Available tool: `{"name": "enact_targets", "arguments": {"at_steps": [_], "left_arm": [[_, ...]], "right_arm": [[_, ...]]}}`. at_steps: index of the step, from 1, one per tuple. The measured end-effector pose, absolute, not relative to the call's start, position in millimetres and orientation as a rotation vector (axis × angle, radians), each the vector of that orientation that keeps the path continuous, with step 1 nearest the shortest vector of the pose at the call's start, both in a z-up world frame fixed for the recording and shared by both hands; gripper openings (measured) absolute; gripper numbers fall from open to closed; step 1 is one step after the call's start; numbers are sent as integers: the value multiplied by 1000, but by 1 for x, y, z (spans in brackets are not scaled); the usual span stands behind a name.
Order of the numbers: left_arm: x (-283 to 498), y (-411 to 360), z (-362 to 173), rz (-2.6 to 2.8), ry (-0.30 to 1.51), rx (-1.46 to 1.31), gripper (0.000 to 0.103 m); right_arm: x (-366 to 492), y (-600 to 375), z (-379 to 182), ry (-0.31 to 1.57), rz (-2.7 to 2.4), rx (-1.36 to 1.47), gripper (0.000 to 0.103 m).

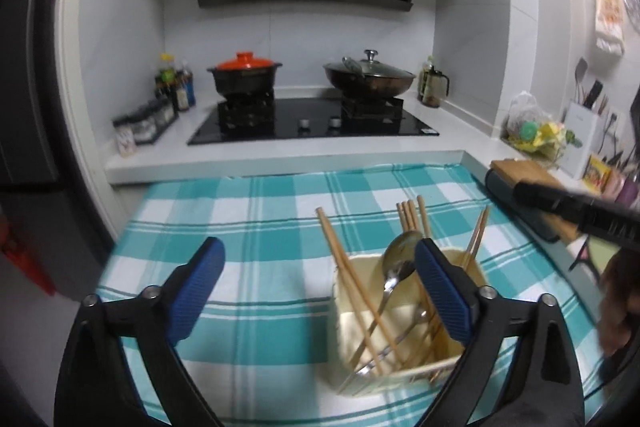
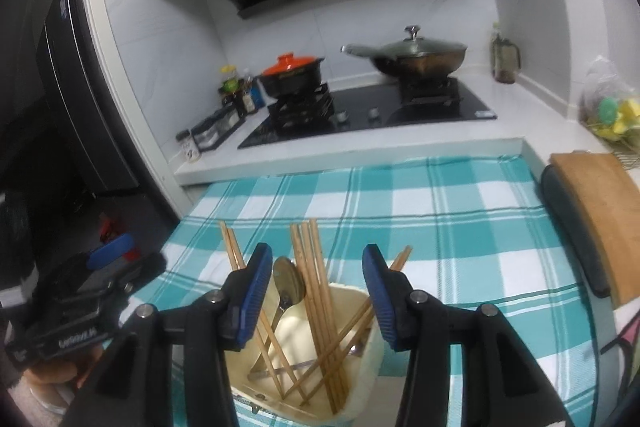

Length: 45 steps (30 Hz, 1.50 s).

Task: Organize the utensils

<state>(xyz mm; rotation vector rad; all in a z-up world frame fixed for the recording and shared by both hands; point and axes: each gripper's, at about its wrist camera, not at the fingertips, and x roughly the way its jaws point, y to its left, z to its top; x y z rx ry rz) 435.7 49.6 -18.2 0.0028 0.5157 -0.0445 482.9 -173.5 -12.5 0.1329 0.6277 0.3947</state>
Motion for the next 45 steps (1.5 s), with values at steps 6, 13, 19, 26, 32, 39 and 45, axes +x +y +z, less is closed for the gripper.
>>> {"name": "enact_targets", "arguments": {"at_steps": [6, 13, 19, 26, 32, 39, 45], "left_arm": [[373, 36, -15, 47, 499, 132, 103], [290, 23, -12, 155, 485, 131, 103], [242, 25, -12, 155, 506, 41, 103], [210, 18, -16, 177, 507, 76, 102], [195, 15, -21, 180, 563, 58, 103], [181, 17, -22, 110, 610, -1, 103], [170, 16, -15, 86, 609, -24, 103]], "right_arm": [[426, -185, 13, 539, 327, 73, 76], [339, -191, 17, 500, 241, 1, 93], [280, -196, 9, 503, 199, -15, 103], [231, -197, 6, 473, 188, -12, 103], [209, -193, 4, 458, 178, -21, 103], [190, -186, -3, 514, 161, -37, 103], [171, -177, 4, 508, 148, -52, 103]]}}
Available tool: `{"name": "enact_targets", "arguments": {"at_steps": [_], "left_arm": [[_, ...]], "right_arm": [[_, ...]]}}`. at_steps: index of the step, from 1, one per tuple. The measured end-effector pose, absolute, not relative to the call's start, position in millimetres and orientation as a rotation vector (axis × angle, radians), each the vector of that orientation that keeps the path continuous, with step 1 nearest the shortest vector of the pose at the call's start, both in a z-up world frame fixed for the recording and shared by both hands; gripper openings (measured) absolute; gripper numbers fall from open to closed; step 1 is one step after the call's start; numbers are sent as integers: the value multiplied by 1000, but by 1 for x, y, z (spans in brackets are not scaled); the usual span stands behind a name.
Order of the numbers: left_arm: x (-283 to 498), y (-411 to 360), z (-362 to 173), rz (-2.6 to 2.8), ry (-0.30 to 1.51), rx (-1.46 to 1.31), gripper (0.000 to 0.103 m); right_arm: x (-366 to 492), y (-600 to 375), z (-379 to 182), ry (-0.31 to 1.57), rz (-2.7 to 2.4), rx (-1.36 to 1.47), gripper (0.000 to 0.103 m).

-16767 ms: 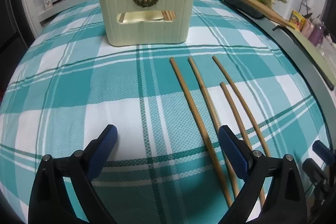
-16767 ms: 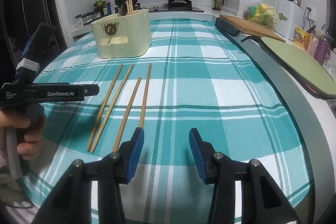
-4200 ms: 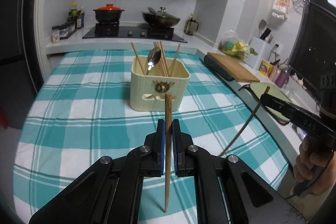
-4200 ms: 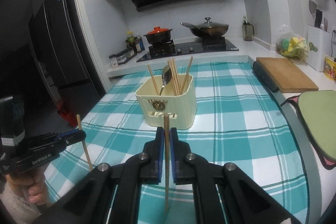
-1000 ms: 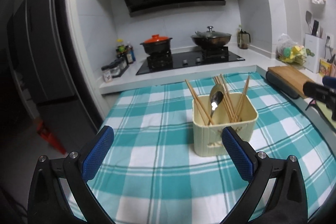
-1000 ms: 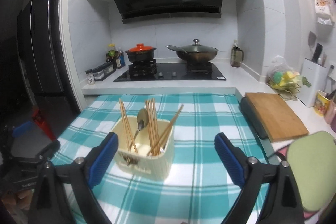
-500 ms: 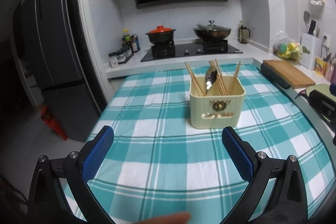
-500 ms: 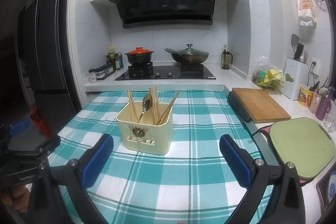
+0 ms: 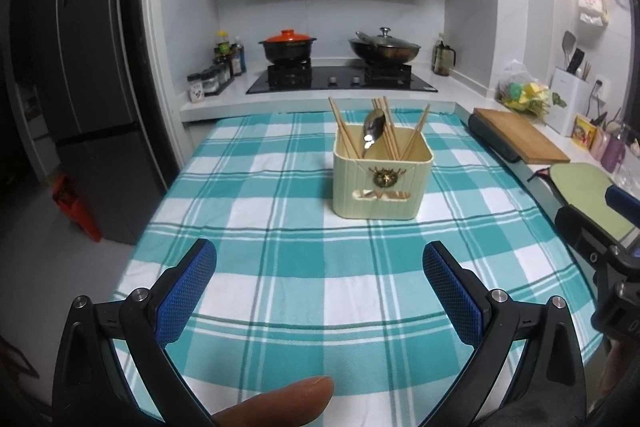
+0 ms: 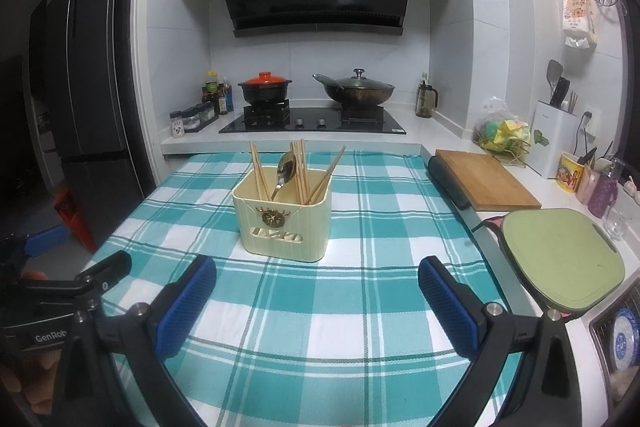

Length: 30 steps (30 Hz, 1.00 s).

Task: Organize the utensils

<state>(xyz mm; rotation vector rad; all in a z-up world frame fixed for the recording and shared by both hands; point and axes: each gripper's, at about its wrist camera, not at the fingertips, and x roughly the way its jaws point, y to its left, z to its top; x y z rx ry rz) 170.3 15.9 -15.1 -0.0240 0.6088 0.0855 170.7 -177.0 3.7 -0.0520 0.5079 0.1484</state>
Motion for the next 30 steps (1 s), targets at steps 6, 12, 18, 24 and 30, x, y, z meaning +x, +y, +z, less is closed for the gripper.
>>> {"name": "enact_targets", "arguments": {"at_steps": [6, 12, 18, 24, 30], "left_arm": [[165, 14, -9, 89, 591, -17, 103], [166, 14, -8, 96, 592, -6, 103], [167, 12, -9, 94, 592, 2, 103], [166, 11, -9, 93, 588, 2, 103], [165, 11, -10, 101, 585, 5, 103]], "right_arm": [[163, -170, 7, 509, 163, -69, 103], [162, -169, 7, 511, 162, -69, 103], [160, -170, 8, 509, 157, -69, 103], [161, -171, 8, 510, 159, -69, 103], [160, -171, 10, 505, 163, -74, 103]]}}
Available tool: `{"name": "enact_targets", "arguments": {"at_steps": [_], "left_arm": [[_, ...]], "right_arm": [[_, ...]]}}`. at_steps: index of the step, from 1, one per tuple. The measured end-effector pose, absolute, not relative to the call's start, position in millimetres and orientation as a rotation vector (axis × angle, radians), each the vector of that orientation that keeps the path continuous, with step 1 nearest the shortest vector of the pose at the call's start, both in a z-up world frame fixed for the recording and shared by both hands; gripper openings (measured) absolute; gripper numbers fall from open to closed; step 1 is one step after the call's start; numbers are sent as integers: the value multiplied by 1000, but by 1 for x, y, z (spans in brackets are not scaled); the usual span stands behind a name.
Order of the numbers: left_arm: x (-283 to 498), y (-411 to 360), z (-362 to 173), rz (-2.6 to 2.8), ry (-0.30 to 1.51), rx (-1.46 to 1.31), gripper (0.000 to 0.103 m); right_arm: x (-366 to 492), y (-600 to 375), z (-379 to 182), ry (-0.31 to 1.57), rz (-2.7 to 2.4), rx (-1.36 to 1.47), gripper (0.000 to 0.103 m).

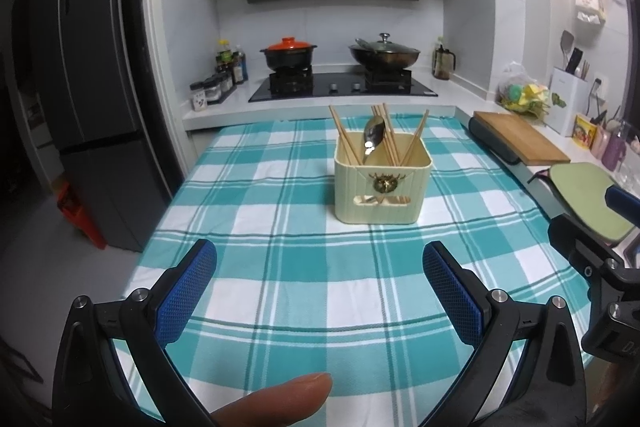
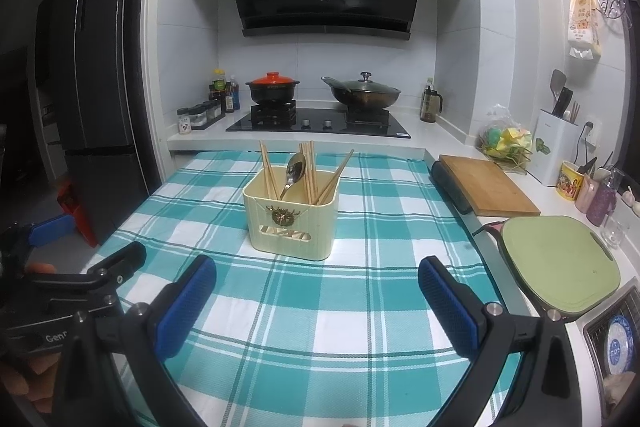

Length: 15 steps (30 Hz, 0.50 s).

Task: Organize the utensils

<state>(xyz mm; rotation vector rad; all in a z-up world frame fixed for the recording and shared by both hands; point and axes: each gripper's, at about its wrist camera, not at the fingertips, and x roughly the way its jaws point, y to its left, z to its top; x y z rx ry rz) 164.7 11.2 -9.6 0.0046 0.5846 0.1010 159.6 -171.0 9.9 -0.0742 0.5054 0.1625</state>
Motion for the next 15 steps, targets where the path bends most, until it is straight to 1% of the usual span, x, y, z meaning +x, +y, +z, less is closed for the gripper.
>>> {"name": "enact_targets", "arguments": {"at_steps": [15], "left_arm": [[164, 11, -9, 101, 581, 0, 103]], "right_arm": [[158, -166, 10, 504, 166, -85, 103]]}}
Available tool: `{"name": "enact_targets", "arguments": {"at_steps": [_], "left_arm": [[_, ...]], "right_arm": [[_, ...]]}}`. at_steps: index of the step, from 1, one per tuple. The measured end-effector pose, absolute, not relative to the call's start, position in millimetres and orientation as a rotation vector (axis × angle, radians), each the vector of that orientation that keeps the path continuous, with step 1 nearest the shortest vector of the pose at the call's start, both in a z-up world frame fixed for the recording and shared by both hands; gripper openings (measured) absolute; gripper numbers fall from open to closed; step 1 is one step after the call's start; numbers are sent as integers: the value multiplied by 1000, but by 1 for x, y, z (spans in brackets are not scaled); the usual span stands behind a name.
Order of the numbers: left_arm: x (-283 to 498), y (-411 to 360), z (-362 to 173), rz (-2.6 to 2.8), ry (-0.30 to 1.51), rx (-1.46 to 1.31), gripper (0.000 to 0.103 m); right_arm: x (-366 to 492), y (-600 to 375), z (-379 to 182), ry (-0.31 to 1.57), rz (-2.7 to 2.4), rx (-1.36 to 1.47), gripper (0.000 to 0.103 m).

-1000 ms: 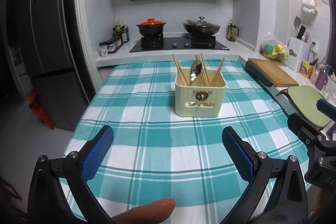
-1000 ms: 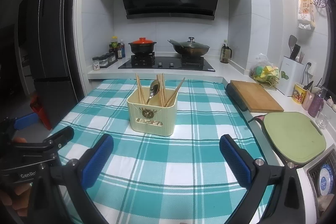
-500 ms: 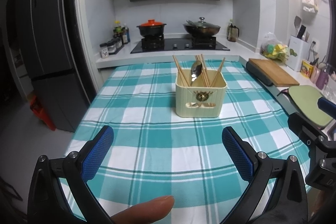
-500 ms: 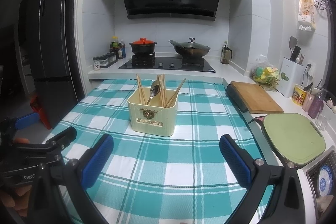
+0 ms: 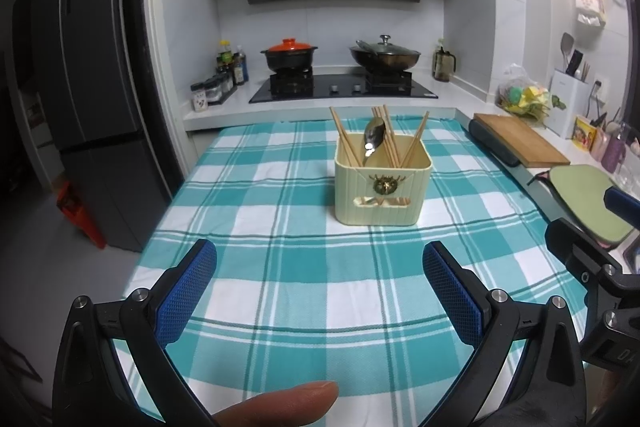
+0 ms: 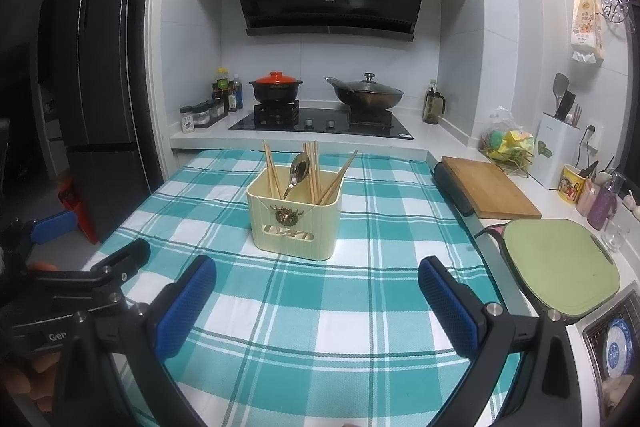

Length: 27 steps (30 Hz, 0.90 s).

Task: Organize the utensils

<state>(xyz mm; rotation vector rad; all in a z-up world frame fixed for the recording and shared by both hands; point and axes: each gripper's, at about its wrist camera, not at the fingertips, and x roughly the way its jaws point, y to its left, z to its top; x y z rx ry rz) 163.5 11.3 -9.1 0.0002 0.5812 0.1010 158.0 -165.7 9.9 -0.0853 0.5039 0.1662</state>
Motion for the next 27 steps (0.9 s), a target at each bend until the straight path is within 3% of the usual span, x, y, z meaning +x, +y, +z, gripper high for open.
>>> {"name": "enact_targets", "arguments": {"at_steps": [27], "left_arm": [[164, 10, -10, 99, 585, -1, 103]], "right_arm": [[157, -163, 10, 498, 171, -96, 103]]}}
